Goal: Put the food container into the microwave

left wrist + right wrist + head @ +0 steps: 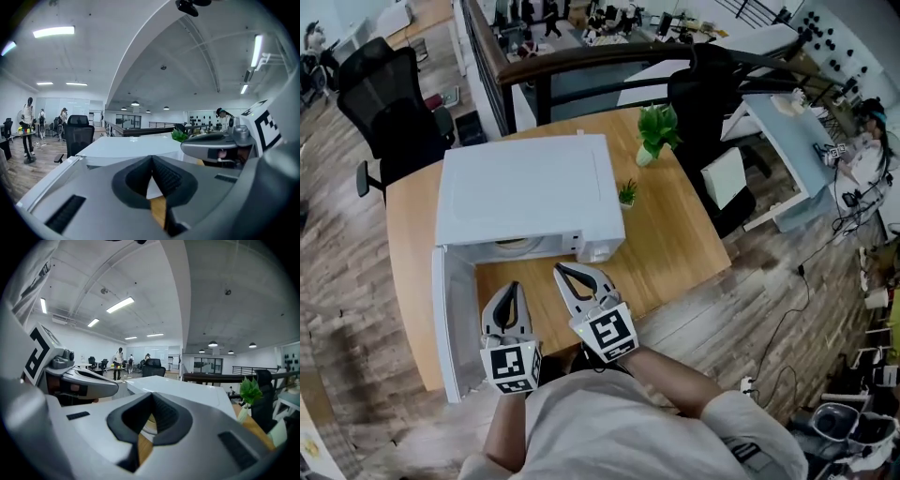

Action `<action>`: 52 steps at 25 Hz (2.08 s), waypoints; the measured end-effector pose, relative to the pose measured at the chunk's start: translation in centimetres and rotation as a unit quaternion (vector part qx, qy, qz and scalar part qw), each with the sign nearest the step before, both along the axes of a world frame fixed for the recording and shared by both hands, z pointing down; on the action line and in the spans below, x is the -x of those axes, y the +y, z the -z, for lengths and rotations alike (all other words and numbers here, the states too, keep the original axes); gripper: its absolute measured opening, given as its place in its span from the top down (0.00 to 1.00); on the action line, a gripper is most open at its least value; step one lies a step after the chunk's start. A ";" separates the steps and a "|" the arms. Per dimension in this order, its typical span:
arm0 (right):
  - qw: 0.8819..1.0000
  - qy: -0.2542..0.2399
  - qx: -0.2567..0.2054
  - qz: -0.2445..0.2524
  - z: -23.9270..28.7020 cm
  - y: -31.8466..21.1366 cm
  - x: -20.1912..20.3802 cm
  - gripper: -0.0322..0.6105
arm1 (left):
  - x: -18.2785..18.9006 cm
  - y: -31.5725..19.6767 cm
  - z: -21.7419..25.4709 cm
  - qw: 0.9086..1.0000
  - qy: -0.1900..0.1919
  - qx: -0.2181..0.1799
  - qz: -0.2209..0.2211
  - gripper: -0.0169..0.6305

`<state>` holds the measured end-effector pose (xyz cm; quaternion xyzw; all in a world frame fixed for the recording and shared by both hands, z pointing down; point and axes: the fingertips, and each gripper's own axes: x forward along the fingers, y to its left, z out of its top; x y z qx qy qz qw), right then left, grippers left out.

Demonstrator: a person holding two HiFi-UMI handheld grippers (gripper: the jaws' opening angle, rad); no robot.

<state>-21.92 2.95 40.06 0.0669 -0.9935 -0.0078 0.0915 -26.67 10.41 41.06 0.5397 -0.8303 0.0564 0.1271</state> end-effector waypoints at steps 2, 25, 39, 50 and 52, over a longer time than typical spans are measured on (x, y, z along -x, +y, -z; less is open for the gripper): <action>1.000 -0.011 -0.009 -0.006 1.3 -0.3 0.3 0.94 | 0.3 -0.2 1.2 1.000 -0.010 -0.010 -0.004 0.95; 0.994 -0.064 -0.072 -0.053 9.0 -3.0 0.7 0.94 | 2.6 -0.4 8.5 0.994 -0.060 -0.095 -0.015 0.95; 0.994 -0.068 -0.060 -0.064 8.8 -3.2 0.5 0.94 | 2.6 -0.5 8.8 0.993 -0.067 -0.092 -0.027 0.95; 0.994 -0.061 -0.059 -0.061 8.7 -2.9 0.5 0.94 | 2.7 -0.7 9.0 0.993 -0.067 -0.088 -0.032 0.95; 0.994 -0.071 -0.049 -0.065 8.4 -3.0 0.4 0.95 | 2.6 -0.7 9.1 0.993 -0.067 -0.089 -0.033 0.95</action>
